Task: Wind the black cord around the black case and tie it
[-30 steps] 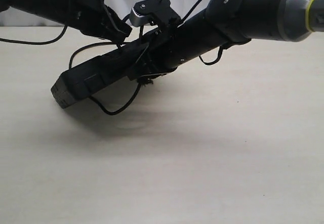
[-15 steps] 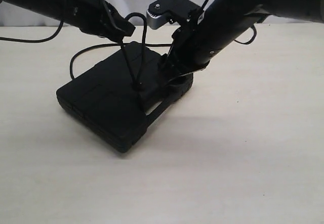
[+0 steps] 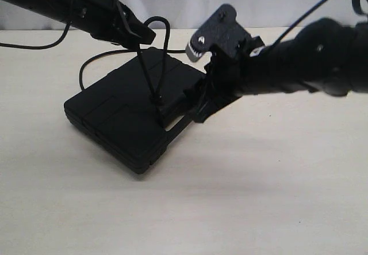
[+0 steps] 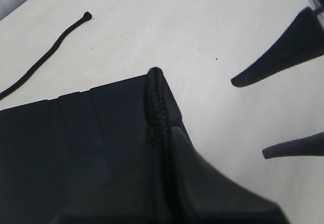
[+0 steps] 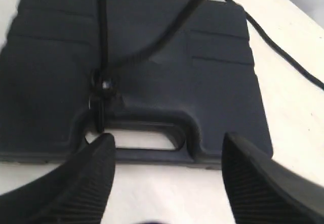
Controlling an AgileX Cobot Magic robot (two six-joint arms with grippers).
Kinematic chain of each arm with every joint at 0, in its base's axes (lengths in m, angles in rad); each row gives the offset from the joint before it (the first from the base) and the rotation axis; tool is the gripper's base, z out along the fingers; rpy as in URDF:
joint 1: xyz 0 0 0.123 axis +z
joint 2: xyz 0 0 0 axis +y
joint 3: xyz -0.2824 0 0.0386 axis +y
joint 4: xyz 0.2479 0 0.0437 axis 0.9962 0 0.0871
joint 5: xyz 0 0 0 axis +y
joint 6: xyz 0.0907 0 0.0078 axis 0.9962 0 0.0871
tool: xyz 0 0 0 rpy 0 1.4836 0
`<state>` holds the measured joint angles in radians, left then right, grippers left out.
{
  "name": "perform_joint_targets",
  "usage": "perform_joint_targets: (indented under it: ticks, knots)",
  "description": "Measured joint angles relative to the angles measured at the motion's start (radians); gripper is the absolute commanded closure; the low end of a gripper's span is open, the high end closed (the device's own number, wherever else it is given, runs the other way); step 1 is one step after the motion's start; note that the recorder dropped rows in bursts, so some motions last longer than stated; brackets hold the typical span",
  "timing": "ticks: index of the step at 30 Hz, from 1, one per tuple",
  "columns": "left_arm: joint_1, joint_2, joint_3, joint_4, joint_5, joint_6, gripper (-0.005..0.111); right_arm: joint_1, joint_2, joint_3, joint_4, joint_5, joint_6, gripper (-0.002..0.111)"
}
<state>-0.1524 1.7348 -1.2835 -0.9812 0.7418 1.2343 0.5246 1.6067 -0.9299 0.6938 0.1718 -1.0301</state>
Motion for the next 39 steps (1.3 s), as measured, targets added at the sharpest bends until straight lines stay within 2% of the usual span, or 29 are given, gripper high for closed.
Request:
perform_joint_targets:
  ticks: [2, 5, 15, 23, 24, 26, 27, 28, 29, 30, 36, 39]
  knots:
    - [0.0, 0.0, 0.0, 0.0, -0.008, 0.0, 0.107, 0.025, 0.009, 0.054, 0.139, -0.079, -0.158, 0.05]
    - [0.0, 0.0, 0.0, 0.0, -0.029, 0.0, 0.107, 0.07, 0.032, 0.073, 0.222, -0.142, -0.235, 0.05]
    - [0.0, 0.0, 0.0, 0.002, -0.042, 0.0, 0.107, 0.237, 0.21, -0.013, 0.254, -0.382, -0.101, 0.05]
    - [0.0, 0.0, 0.0, 0.002, -0.044, 0.0, 0.107, 0.245, 0.32, -0.118, 0.254, -0.467, 0.039, 0.05]
    - [0.0, 0.0, 0.0, 0.002, -0.044, 0.0, 0.107, 0.245, 0.329, -0.127, 0.254, -0.471, 0.049, 0.052]
    - [0.0, 0.0, 0.0, 0.002, -0.044, 0.0, 0.107, 0.245, 0.346, -0.145, 0.254, -0.476, 0.064, 0.065]
    - [0.0, 0.0, 0.0, 0.002, -0.044, 0.0, 0.107, 0.245, 0.352, -0.15, 0.254, -0.478, 0.071, 0.074]
    - [0.0, 0.0, 0.0, 0.002, -0.044, 0.0, 0.106, 0.245, 0.357, -0.155, 0.254, -0.479, 0.074, 0.089]
    - [0.0, 0.0, 0.0, 0.002, -0.044, 0.0, 0.104, 0.245, 0.361, -0.155, 0.254, -0.482, 0.077, 0.099]
    - [0.0, 0.0, 0.0, 0.002, -0.044, 0.0, 0.1, 0.245, 0.363, -0.155, 0.254, -0.482, 0.079, 0.103]
    - [0.0, 0.0, -0.001, 0.002, -0.076, 0.0, 0.064, 0.245, 0.369, -0.155, 0.255, -0.482, 0.102, 0.104]
    - [0.0, 0.0, -0.001, 0.035, -0.096, -0.002, 0.055, 0.245, 0.369, -0.155, 0.264, -0.482, 0.104, 0.104]
